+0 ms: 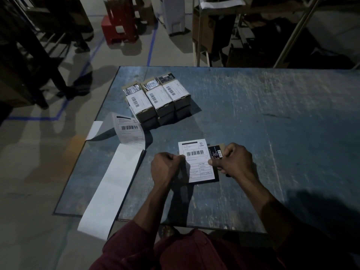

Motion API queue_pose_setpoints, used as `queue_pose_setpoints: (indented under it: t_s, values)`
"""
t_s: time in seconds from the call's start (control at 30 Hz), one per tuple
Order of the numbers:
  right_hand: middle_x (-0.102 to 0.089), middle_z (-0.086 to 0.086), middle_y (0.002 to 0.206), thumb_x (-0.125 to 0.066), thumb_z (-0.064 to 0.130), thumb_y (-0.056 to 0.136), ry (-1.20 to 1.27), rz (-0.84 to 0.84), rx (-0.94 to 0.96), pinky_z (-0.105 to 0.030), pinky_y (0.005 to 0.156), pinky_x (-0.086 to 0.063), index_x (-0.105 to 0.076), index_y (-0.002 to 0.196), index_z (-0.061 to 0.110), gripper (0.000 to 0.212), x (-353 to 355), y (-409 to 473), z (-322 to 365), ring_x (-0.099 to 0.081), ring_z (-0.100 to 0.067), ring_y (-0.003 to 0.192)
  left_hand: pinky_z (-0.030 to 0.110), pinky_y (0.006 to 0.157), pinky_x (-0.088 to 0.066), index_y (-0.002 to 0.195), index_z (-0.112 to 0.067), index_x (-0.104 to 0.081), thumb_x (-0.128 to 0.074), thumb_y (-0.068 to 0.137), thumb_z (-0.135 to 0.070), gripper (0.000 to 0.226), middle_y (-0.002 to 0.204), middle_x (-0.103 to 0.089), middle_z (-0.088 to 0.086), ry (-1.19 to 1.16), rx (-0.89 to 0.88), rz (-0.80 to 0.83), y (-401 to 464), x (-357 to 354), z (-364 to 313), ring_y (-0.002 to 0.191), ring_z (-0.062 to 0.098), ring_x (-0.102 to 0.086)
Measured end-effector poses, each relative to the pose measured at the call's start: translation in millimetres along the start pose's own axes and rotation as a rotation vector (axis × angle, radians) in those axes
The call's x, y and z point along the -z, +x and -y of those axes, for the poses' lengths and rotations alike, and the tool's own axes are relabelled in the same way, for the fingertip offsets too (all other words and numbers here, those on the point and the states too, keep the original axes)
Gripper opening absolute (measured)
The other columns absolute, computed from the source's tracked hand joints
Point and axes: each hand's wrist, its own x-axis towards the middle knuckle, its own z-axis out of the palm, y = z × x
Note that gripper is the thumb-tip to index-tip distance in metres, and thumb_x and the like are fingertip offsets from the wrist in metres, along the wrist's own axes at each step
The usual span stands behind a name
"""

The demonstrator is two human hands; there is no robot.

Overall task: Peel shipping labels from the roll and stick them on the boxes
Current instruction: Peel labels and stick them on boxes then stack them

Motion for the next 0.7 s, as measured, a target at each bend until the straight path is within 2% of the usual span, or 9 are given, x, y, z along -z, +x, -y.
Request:
queue_pose_setpoints:
  t_s: [0.07, 0.13, 0.23, 0.3, 0.4, 0.47, 0.53, 0.57, 0.7]
  values:
    - [-0.072, 0.000, 0.075, -0.099, 0.025, 0.065, -0.107, -0.021, 0.059, -0.021, 0.044, -0.038, -0.061, 0.083, 0.009, 0.045, 1.3, 0.1, -3.4, -0.066, -0.013, 0.060, 0.022, 0.052, -0.040, 0.061, -0.015, -0.069, -0.080, 0.082, -0.035, 0.030, 0.055, -0.066, -0.002, -0.010, -0.020, -0.004, -0.8, 0.0, 1.8, 0.050, 0.011, -0.062]
    - [-0.070, 0.006, 0.074, -0.098, 0.030, 0.065, -0.185, -0.025, 0.156, -0.023, 0.052, -0.038, -0.062, 0.078, 0.015, 0.041, 1.2, 1.9, -8.0, -0.065, -0.012, 0.065, 0.024, 0.062, -0.044, 0.083, -0.025, -0.073, -0.083, 0.081, -0.037, 0.015, 0.081, -0.068, -0.008, 0.005, -0.104, -0.044, -1.9, 2.8, 3.3, 0.068, 0.007, -0.064]
    - [-0.068, 0.010, 0.080, -0.095, 0.033, 0.070, -0.290, -0.013, 0.368, -0.023, 0.058, -0.039, -0.064, 0.080, 0.021, 0.035, 3.0, 4.2, -9.8, -0.063, -0.011, 0.072, 0.030, 0.087, -0.045, 0.116, -0.032, -0.074, -0.088, 0.077, -0.036, 0.042, 0.117, -0.057, -0.003, 0.071, -0.384, 0.006, 2.0, 7.4, 12.0, 0.108, 0.013, -0.055]
    - [-0.067, 0.011, 0.091, -0.093, 0.040, 0.070, -0.386, 0.000, 0.504, -0.026, 0.065, -0.041, -0.066, 0.086, 0.026, 0.034, 2.8, 10.9, -10.3, -0.057, -0.012, 0.085, 0.035, 0.100, -0.038, 0.128, -0.032, -0.073, -0.083, 0.076, -0.045, 0.054, 0.138, -0.053, 0.002, 0.148, -0.518, 0.075, 7.6, 11.4, 16.0, 0.128, 0.022, -0.042]
    - [-0.068, 0.008, 0.114, -0.089, 0.045, 0.073, -0.425, 0.067, 0.602, -0.037, 0.087, -0.051, -0.068, 0.109, 0.030, 0.044, 2.4, 27.3, -12.0, -0.057, -0.017, 0.109, 0.046, 0.106, -0.033, 0.132, -0.038, -0.071, -0.069, 0.082, -0.060, 0.055, 0.155, -0.047, 0.002, 0.311, -0.619, 0.134, 18.5, 13.2, 24.1, 0.137, 0.028, -0.033]
    - [-0.068, 0.001, 0.129, -0.085, 0.032, 0.082, -0.356, 0.157, 0.600, -0.034, 0.098, -0.051, -0.065, 0.129, 0.023, 0.052, 1.8, 32.1, -12.9, -0.062, -0.017, 0.115, 0.052, 0.104, -0.036, 0.129, -0.041, -0.072, -0.059, 0.089, -0.066, 0.049, 0.159, -0.046, 0.000, 0.395, -0.712, 0.137, 22.2, 12.5, 33.6, 0.138, 0.034, -0.034]
    - [-0.069, -0.005, 0.131, -0.078, 0.017, 0.090, -0.329, 0.197, 0.551, -0.026, 0.095, -0.048, -0.059, 0.141, 0.018, 0.055, -0.5, 31.8, -16.0, -0.064, -0.016, 0.111, 0.051, 0.101, -0.038, 0.125, -0.043, -0.074, -0.054, 0.092, -0.069, 0.047, 0.160, -0.047, -0.003, 0.443, -0.804, 0.081, 23.6, 11.2, 43.0, 0.137, 0.035, -0.039]
    - [-0.069, -0.007, 0.131, -0.074, 0.014, 0.092, -0.335, 0.188, 0.532, -0.027, 0.096, -0.048, -0.057, 0.144, 0.018, 0.055, -3.0, 31.9, -20.3, -0.064, -0.018, 0.111, 0.050, 0.100, -0.037, 0.125, -0.043, -0.074, -0.054, 0.093, -0.069, 0.046, 0.159, -0.047, -0.004, 0.458, -0.838, 0.046, 23.4, 10.7, 46.1, 0.136, 0.035, -0.041]
    - [-0.063, -0.005, 0.142, -0.065, 0.024, 0.098, -0.348, 0.174, 0.491, -0.049, 0.106, -0.051, -0.046, 0.151, 0.033, 0.057, -8.9, 37.9, -35.0, -0.058, -0.031, 0.132, 0.047, 0.096, -0.040, 0.130, -0.042, -0.071, -0.053, 0.100, -0.062, 0.040, 0.158, -0.050, -0.004, 0.486, -0.931, -0.068, 19.7, 3.2, 56.8, 0.135, 0.035, -0.046]
